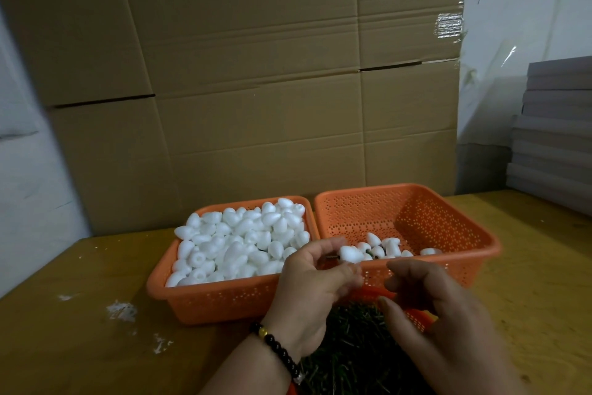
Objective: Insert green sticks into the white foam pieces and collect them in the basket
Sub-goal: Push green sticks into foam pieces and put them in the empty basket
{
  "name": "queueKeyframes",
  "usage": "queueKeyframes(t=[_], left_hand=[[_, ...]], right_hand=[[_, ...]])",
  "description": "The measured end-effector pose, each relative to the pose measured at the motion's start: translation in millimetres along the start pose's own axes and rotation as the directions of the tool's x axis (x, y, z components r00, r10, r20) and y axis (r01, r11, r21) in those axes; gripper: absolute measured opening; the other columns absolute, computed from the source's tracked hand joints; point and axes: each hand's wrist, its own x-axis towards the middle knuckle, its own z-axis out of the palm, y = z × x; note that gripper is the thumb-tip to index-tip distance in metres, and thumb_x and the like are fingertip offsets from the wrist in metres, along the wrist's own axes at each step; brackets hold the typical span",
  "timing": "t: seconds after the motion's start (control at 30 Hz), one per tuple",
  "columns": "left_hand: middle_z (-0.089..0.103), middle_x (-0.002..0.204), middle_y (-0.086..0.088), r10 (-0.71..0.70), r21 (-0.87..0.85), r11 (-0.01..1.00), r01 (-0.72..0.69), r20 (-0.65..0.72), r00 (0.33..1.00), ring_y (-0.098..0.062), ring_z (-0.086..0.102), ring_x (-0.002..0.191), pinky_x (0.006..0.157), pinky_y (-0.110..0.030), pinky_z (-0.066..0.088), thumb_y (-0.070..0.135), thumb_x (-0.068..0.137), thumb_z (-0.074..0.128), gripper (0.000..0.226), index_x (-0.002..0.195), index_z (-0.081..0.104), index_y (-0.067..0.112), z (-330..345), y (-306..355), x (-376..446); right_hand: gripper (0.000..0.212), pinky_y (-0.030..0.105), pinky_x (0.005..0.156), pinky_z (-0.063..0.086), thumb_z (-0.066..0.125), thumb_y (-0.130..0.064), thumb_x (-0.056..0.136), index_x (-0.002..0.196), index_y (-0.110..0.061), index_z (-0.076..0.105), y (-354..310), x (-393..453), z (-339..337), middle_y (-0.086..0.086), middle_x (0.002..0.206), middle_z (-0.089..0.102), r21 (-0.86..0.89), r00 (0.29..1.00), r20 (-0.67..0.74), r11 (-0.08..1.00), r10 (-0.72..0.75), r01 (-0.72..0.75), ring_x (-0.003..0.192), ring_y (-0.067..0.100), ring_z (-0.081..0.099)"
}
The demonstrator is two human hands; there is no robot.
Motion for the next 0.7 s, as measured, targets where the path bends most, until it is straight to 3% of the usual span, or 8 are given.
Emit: queueKeyframes(t=[0.17,0.3,0.47,0.7], left_hand=[[0.056,0.13,-0.018,-0.053,-0.349,0.932,0.102,0.148,0.988,-0.031,0.065,0.11,0.088,-0.032,0.056,-0.017,0.085,0.051,0.049,0.132,0.047,-0.001,0.4,2.7,2.0],[0.044,0.139,-0.027,-0.085,-0.528,0.832,0.172,0.185,0.979,-0.037,0.052,0.123,0.093,-0.039,0.052,-0.021,0.073,0.042,0.069,0.14,0.029,-0.012,-2.8,4.8,5.1],[0.034,0.143,-0.033,-0.094,-0.581,0.795,0.175,0.167,0.981,-0.041,0.039,0.132,0.09,-0.046,0.048,-0.024,0.058,0.042,0.087,0.142,0.02,-0.014,-7.3,8.2,7.6],[0.023,0.15,-0.033,-0.099,-0.588,0.786,0.187,0.179,0.979,-0.043,0.028,0.138,0.095,-0.049,0.044,-0.016,0.059,0.04,0.089,0.144,0.015,-0.012,-9.2,10.9,7.9]], right_hand=[[0.052,0.012,0.074,0.05,0.074,-0.026,0.066,0.11,-0.046,0.053,-7.8,3.0,-0.5,-0.019,0.1,0.064,0.023,1.0,0.009,1.0,0.02,-0.02,0.08,-0.003,0.066],[0.062,0.017,0.074,0.053,0.085,-0.012,0.067,0.109,-0.045,0.054,-6.4,1.5,0.0,-0.019,0.097,0.065,-0.003,1.0,0.006,1.0,-0.008,0.008,0.079,-0.002,0.066],[0.072,0.019,0.074,0.053,0.085,0.0,0.062,0.108,-0.046,0.054,-5.5,0.0,0.3,-0.02,0.093,0.065,-0.015,0.999,0.014,0.999,-0.03,0.03,0.08,-0.002,0.066],[0.072,0.015,0.072,0.053,0.085,0.003,0.06,0.106,-0.043,0.054,-6.4,0.2,1.4,-0.019,0.088,0.065,0.001,0.999,0.005,0.999,-0.05,0.05,0.078,-0.003,0.066]])
